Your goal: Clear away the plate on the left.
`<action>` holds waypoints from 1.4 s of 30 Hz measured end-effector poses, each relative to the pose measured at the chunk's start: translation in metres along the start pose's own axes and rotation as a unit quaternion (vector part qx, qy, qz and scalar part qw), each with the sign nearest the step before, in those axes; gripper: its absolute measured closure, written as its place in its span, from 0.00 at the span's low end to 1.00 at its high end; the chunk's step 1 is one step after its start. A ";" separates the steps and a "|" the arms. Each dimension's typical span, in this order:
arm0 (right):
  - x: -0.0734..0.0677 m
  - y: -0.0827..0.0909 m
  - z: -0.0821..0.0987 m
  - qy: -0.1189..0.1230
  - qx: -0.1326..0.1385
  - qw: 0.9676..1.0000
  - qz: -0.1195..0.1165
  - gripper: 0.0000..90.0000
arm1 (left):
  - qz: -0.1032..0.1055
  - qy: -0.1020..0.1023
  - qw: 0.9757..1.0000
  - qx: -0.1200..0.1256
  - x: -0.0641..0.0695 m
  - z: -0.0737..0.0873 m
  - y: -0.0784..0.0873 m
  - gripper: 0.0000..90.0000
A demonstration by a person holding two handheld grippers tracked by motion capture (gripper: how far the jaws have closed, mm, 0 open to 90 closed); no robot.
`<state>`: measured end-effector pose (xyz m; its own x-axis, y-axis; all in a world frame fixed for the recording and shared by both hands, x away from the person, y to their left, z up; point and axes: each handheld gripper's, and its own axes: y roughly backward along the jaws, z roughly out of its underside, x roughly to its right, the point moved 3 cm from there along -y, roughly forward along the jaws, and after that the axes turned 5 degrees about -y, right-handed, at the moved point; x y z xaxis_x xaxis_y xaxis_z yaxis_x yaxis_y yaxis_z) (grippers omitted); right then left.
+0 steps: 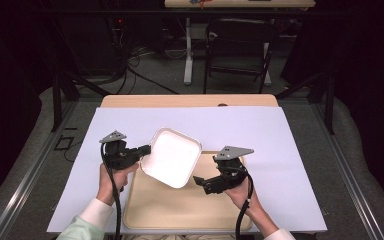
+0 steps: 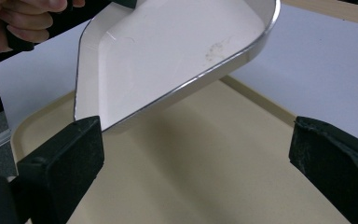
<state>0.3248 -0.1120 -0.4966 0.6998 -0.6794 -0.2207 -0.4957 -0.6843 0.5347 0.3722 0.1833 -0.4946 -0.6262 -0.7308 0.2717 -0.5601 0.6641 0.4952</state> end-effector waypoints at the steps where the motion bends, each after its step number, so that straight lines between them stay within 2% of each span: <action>1: 0.000 0.000 0.000 0.000 0.000 1.000 0.000 0.04 | 0.001 -0.003 1.000 -0.001 0.001 0.000 0.000 0.98; 6: -0.003 -0.009 -0.003 -0.003 -0.002 1.000 -0.004 0.12 | 0.002 -0.005 1.000 0.004 0.006 0.001 -0.002 0.98; 11: -0.005 -0.017 -0.004 0.000 -0.011 1.000 0.005 0.30 | -0.001 -0.012 1.000 0.005 0.010 0.003 -0.003 0.98; 15: -0.002 -0.015 -0.004 -0.009 -0.009 1.000 0.008 0.46 | 0.001 -0.014 1.000 0.006 0.011 0.006 -0.004 0.97; 17: -0.001 -0.014 -0.004 -0.010 -0.007 1.000 0.005 0.48 | 0.005 -0.008 1.000 0.008 0.011 0.008 -0.004 0.97; 22: 0.001 -0.011 -0.005 -0.012 -0.001 1.000 0.013 0.61 | 0.007 -0.005 1.000 0.007 0.013 0.011 -0.002 0.96; 24: 0.002 -0.010 -0.005 -0.013 0.000 1.000 0.017 0.67 | 0.009 -0.011 1.000 0.007 0.015 0.012 -0.001 0.96; 29: 0.003 -0.007 -0.005 -0.014 0.002 1.000 0.016 0.71 | 0.014 -0.014 1.000 0.004 0.019 0.014 0.001 0.95; 33: 0.003 -0.005 -0.005 -0.012 0.002 1.000 0.016 0.73 | 0.016 -0.012 1.000 0.014 0.022 0.016 0.004 0.95; 42: 0.003 0.000 -0.005 -0.013 0.007 1.000 0.013 0.78 | 0.017 -0.012 1.000 0.008 0.027 0.021 0.005 0.94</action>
<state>0.3293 -0.1131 -0.4932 0.6730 -0.7036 -0.2281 -0.5211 -0.6698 0.5290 0.3411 0.1696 -0.5023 -0.6582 -0.7036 0.2677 -0.5466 0.6912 0.4727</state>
